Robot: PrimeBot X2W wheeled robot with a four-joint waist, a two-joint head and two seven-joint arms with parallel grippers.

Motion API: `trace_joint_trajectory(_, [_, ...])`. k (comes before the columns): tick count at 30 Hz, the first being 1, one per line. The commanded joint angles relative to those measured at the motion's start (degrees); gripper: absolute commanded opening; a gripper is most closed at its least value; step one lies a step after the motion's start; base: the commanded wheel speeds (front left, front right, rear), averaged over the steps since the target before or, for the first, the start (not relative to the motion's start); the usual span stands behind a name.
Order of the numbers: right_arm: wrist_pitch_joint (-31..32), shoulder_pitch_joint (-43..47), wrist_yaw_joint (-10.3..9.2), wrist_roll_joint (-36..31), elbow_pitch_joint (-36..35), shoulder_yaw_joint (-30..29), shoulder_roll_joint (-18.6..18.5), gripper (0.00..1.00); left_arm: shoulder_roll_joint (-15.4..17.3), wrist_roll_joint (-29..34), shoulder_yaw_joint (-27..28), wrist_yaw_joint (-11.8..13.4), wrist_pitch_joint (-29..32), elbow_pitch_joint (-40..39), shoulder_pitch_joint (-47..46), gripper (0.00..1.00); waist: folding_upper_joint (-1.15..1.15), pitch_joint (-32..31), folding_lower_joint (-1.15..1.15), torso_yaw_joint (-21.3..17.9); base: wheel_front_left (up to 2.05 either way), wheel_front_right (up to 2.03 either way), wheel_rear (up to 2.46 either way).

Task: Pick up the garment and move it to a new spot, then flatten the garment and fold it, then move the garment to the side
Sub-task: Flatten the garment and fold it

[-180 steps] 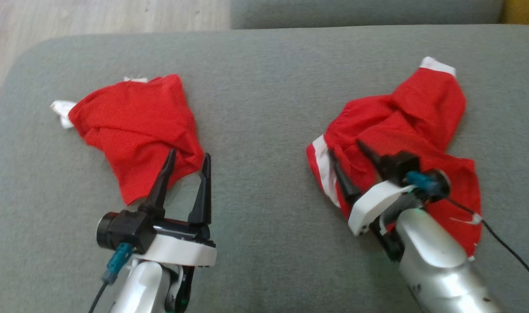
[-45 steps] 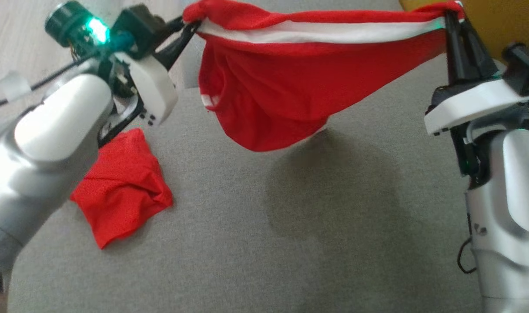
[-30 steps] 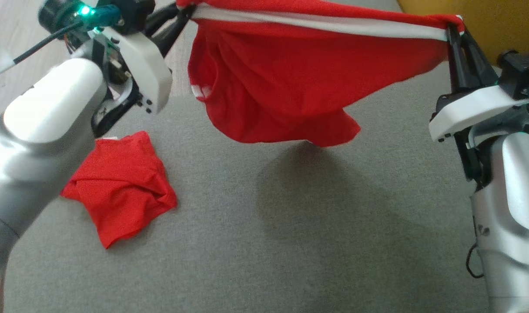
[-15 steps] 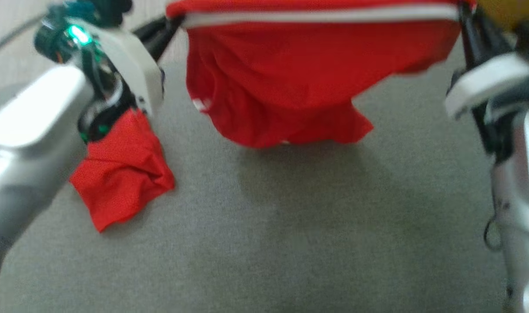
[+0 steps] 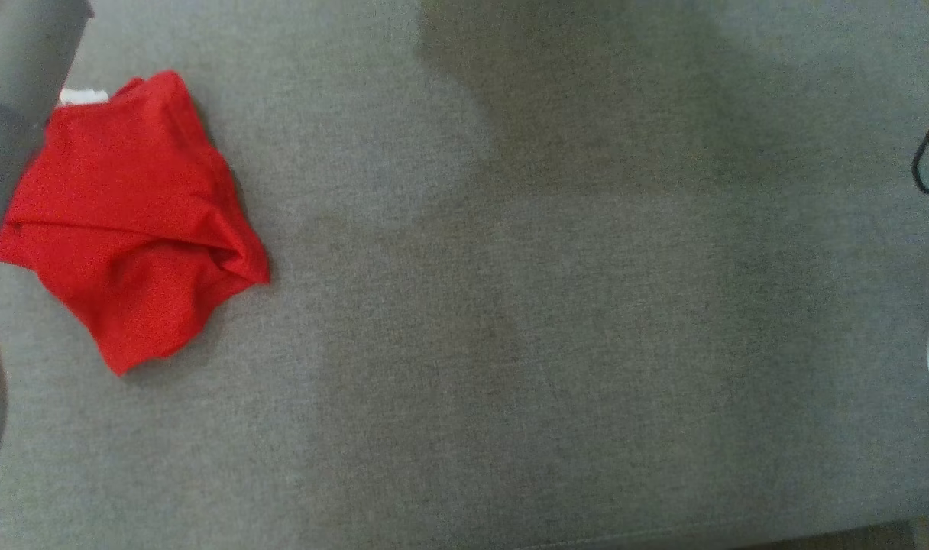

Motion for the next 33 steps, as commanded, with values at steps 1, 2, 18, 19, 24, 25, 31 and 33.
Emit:
trace_joint_trajectory(1, [-1.2, -1.0, -0.05, -0.7, 0.3, -0.8, 0.6, 0.00, 2.3, 0.2, 2.5, 0.0, -1.5, 1.2, -2.9, 0.00, 0.00, 1.6, -0.03, 0.0, 0.00, 0.00, 0.00])
trace_joint_trajectory(2, [-2.1, -1.1, -0.05, -1.2, 2.2, -0.9, 0.9, 0.00, 1.7, 0.1, 2.5, -0.5, -2.7, 2.2, -2.7, 0.00, 0.00, 1.8, -0.03, 0.0, 0.00, 0.00, 0.00])
trace_joint_trajectory(18, [-1.0, 12.7, -0.05, 1.6, 25.9, 12.3, -3.3, 0.00, -1.4, 0.7, -10.2, -4.2, -7.5, 5.1, 20.8, 0.00, 0.00, -3.3, -0.03, 0.2, 0.00, 0.00, 0.00])
trace_joint_trajectory(19, [-0.3, 13.7, -0.05, 2.5, 26.6, 14.1, -3.8, 0.00, -1.1, 0.7, -11.1, -4.2, -7.5, 4.5, 22.2, 0.00, 0.00, -4.2, -0.03, 0.2, 0.00, 0.00, 0.00])
trace_joint_trajectory(24, [3.9, 19.6, -0.05, 8.6, 27.3, 23.7, -6.1, 0.00, -0.4, 1.1, -13.9, -4.2, -7.8, 2.2, 28.4, 0.00, 0.00, -8.9, -0.03, 0.2, 0.00, 0.00, 0.00])
trace_joint_trajectory(25, [5.0, 20.8, -0.05, 10.2, 26.9, 25.6, -6.7, 0.00, -0.4, 1.4, -14.2, -4.2, -7.9, 1.8, 29.4, 0.00, 0.00, -9.7, -0.03, 0.2, 0.00, 0.00, 0.00])
trace_joint_trajectory(31, [12.4, 28.1, -0.05, 20.9, 20.0, 36.2, -12.9, 0.00, -0.9, 3.4, -15.7, -2.2, -8.1, -1.3, 35.6, 0.00, 0.00, -14.3, -0.03, 0.5, 0.00, 0.00, 0.00])
trace_joint_trajectory(33, [14.9, 30.4, -0.05, 24.7, 16.6, 39.0, -15.6, 0.00, -1.1, 3.3, -15.8, -1.4, -8.1, -2.7, 37.6, 0.00, 0.00, -15.7, -0.03, 0.6, 0.00, 0.00, 0.00])
